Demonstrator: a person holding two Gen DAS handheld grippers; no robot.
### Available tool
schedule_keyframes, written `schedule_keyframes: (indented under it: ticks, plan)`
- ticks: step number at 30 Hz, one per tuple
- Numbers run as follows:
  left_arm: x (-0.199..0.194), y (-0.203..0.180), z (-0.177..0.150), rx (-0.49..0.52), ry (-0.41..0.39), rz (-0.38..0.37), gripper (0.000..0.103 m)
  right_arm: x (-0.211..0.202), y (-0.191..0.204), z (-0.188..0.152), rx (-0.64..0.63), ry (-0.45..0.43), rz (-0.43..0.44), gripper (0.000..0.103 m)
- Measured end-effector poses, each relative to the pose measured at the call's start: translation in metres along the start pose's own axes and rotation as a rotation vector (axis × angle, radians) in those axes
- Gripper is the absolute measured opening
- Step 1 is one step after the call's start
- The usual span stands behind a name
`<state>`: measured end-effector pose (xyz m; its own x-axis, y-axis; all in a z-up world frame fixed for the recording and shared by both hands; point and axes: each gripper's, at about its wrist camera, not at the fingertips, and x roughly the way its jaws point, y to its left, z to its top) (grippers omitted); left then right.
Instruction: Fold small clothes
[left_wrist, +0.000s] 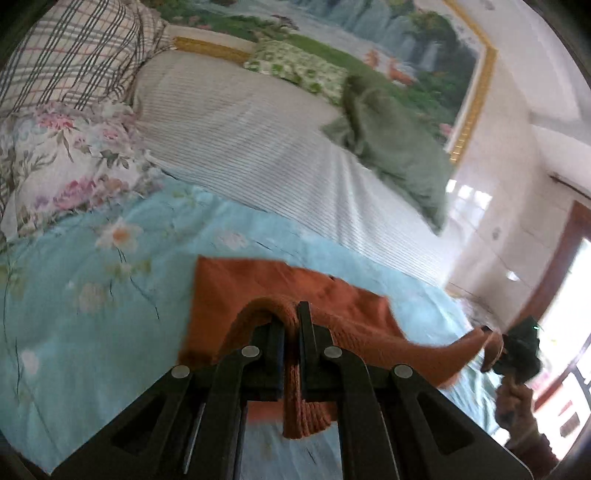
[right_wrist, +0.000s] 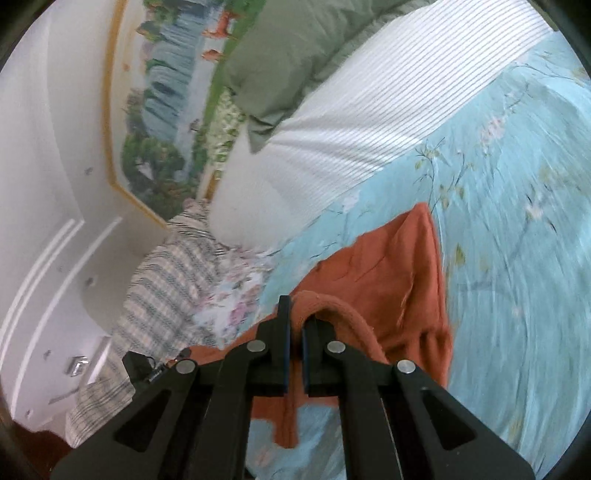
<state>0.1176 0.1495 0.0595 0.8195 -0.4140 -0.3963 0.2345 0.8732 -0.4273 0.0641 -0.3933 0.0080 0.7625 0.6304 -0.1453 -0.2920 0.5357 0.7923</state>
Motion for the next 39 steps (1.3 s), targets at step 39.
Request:
schedule_keyframes:
  ticks: [39]
  plan:
    - [0.218, -0.003, -0.066, 0.106, 0.519, 0.066, 0.03, 0.215, -0.011, -0.048, -0.437, 0.666, -0.425, 0.035]
